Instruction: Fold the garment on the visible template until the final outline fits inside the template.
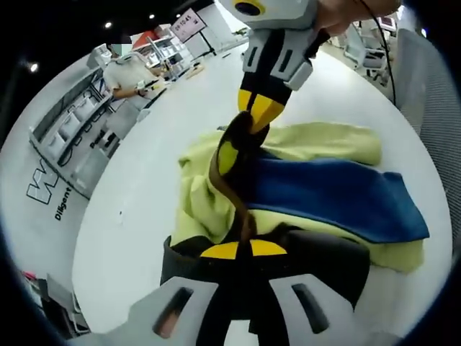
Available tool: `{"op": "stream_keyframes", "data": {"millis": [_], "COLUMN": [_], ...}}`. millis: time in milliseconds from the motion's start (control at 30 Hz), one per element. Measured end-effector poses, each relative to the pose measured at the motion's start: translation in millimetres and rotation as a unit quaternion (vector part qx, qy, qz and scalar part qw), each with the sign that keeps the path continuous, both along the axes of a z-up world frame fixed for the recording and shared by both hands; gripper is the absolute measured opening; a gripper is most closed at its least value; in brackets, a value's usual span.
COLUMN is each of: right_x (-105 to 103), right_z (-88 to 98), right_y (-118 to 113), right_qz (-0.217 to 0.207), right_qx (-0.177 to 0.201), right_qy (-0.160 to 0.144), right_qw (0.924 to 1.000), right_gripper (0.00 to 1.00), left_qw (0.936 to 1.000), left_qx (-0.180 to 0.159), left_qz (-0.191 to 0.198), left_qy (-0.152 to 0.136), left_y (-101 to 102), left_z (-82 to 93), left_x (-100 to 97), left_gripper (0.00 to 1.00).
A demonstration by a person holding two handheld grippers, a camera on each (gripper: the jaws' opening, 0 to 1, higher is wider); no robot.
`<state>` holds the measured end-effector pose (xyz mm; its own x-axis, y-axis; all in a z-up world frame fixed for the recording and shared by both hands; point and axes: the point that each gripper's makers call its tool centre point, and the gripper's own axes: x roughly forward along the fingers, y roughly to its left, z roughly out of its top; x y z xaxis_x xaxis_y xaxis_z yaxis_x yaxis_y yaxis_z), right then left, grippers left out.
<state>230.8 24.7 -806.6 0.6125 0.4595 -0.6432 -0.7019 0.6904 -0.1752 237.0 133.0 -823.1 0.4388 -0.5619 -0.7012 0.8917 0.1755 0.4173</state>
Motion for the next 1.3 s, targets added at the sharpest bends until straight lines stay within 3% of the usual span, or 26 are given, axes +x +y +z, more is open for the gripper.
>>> {"op": "stream_keyframes", "data": {"millis": [233, 333, 367, 600, 867, 1000, 1300], "right_x": [4.4, 6.0, 4.8, 9.1, 24.3, 31.9, 52.4], "right_z": [15.9, 24.7, 33.3, 59.6, 84.1, 88.8, 96.5], "right_y": [-10.2, -13.9, -12.5, -10.5, -13.0, -14.1, -13.8], "right_qz": [-0.019, -0.025, -0.022, -0.011, -0.018, -0.021, -0.024], "right_qx": [0.016, 0.024, 0.031, 0.021, 0.029, 0.03, 0.026], "right_qy": [-0.024, -0.036, -0.044, -0.088, -0.118, -0.126, -0.142], "right_qw": [0.9994, 0.9987, 0.9983, 0.9959, 0.9925, 0.9914, 0.9893], "right_gripper": [0.0, 0.0, 0.0, 0.0, 0.0, 0.0, 0.0], "left_qw": [0.9977, 0.9941, 0.991, 0.9858, 0.9787, 0.9749, 0.973], "left_qx": [-0.029, -0.065, -0.087, -0.102, -0.12, -0.133, -0.129], "left_qz": [0.042, 0.07, 0.085, 0.097, 0.122, 0.138, 0.143], "left_qy": [-0.044, -0.05, -0.054, -0.092, -0.113, -0.113, -0.127], "left_y": [13.9, 18.1, 19.9, 20.7, 20.0, 20.0, 19.9], "left_z": [28.7, 44.9, 57.7, 89.0, 109.6, 116.2, 126.1], "left_x": [8.3, 12.0, 13.5, 17.1, 32.4, 41.6, 58.0], "left_gripper": [0.07, 0.07, 0.07, 0.07, 0.07, 0.07, 0.07]}}
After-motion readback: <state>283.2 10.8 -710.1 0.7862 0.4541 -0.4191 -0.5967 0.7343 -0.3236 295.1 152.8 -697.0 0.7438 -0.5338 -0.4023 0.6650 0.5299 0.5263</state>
